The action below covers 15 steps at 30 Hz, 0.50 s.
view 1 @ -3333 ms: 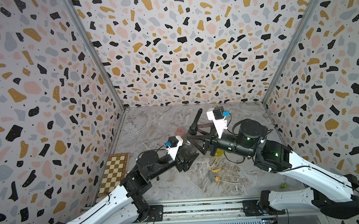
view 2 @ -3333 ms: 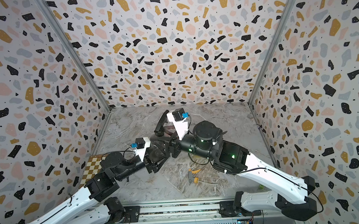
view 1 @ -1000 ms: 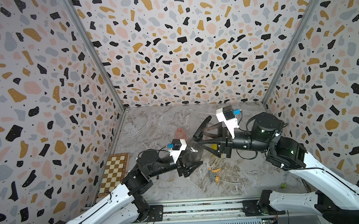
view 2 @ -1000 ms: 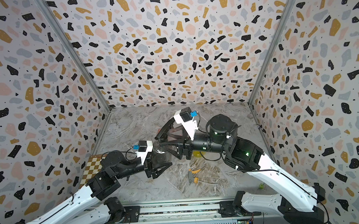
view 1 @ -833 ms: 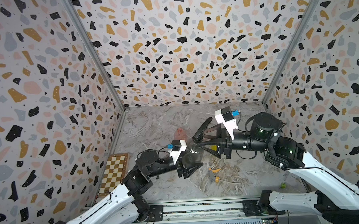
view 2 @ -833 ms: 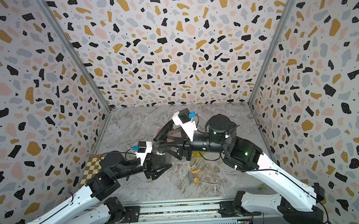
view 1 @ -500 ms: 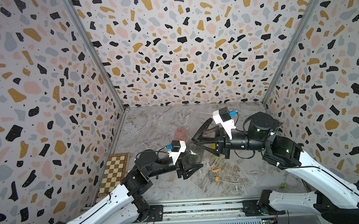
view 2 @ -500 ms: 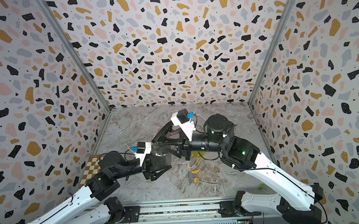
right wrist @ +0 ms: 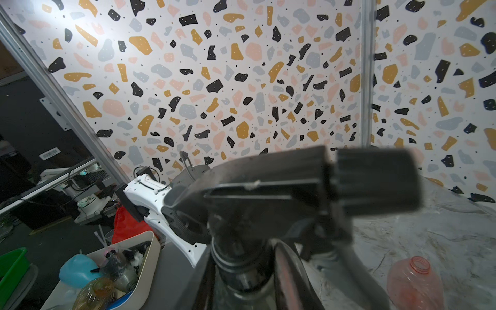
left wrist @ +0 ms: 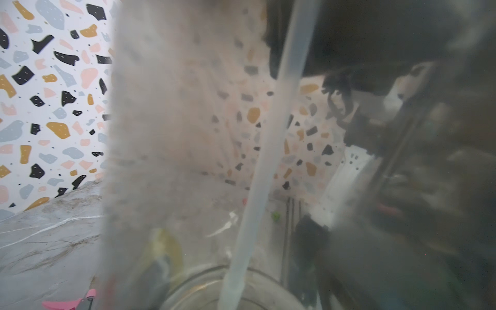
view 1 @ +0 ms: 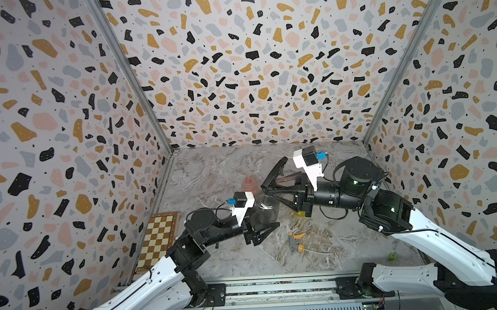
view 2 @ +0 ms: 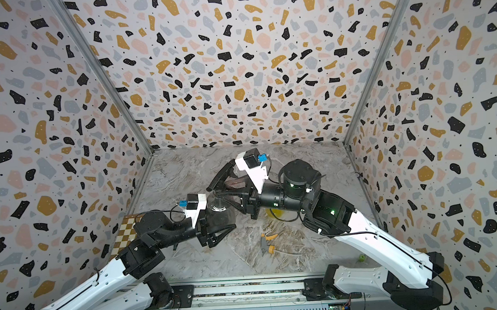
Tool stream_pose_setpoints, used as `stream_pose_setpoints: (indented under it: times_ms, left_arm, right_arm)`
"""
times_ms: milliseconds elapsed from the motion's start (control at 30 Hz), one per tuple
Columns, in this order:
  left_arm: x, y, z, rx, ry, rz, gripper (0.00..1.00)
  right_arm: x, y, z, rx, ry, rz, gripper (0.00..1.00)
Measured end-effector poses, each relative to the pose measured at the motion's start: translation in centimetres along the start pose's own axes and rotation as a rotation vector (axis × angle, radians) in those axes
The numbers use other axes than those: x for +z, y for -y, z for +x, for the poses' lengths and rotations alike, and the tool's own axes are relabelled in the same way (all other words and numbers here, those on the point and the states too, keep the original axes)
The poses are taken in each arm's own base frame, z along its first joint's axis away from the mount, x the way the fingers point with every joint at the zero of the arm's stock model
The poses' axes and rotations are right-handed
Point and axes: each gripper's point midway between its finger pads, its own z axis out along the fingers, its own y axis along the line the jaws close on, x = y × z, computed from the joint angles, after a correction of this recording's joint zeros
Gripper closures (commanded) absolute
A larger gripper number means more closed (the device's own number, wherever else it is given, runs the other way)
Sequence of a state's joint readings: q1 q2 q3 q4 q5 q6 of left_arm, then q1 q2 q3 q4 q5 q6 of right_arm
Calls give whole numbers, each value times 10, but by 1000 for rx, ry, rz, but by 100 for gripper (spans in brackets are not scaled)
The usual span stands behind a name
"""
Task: Attach spray nozzles to spray bottles
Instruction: Screw the spray nozzle on the spray bottle.
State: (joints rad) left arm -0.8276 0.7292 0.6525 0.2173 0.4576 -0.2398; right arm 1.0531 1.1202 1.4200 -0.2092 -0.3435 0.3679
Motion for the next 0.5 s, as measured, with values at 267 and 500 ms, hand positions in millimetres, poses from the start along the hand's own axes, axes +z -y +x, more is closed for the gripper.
stream_pose_setpoints:
  times_ms: [267, 500]
  left_arm:
    - [-3, -25, -7, 25, 31, -147, 100]
    - [-5, -28, -3, 23, 17, -173, 100]
  right_arm:
    - [14, 15, -2, 73, 58, 159, 79]
    - [7, 15, -4, 74, 70, 198, 52]
